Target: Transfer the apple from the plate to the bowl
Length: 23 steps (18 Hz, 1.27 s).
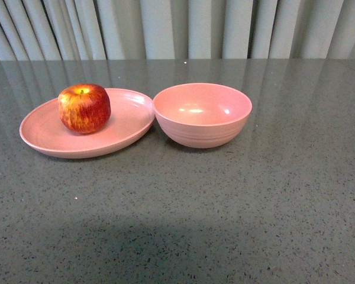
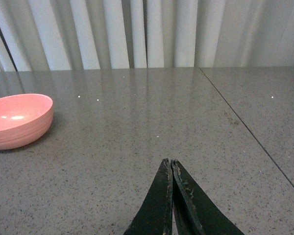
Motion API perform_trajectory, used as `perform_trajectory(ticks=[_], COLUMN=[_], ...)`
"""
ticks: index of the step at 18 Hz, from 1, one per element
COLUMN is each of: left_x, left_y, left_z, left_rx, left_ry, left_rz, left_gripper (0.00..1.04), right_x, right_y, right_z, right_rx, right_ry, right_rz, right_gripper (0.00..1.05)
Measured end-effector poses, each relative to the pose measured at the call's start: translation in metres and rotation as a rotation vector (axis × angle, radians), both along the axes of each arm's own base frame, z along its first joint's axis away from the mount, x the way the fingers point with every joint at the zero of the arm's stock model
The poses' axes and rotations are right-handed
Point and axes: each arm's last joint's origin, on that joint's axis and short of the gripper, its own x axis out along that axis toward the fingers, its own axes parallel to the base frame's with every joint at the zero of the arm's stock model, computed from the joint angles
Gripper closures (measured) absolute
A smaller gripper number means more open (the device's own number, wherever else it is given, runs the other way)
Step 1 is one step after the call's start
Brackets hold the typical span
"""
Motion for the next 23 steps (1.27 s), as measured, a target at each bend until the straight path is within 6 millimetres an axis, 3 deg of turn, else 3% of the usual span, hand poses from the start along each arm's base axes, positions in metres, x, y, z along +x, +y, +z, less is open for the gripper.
perform_trajectory(ticks=[5,18,23], left_x=[0.0,0.0,0.0], left_y=[0.0,0.0,0.0], left_z=[0.0,0.0,0.0], left_rx=[0.0,0.0,0.0], left_ry=[0.0,0.0,0.0], left_rz=[0.0,0.0,0.0], left_gripper=[0.07,0.07,0.07], right_x=[-0.013,-0.012,-0.012], right_y=[0.0,0.0,0.0], right_z=[-0.009,-0.012,-0.012], right_rx=[-0.003,-0.003,-0.003], right_ry=[-0.023,-0.009,-0.009], right_rz=[0.0,0.0,0.0], right_gripper=[1.03,1.03,0.56])
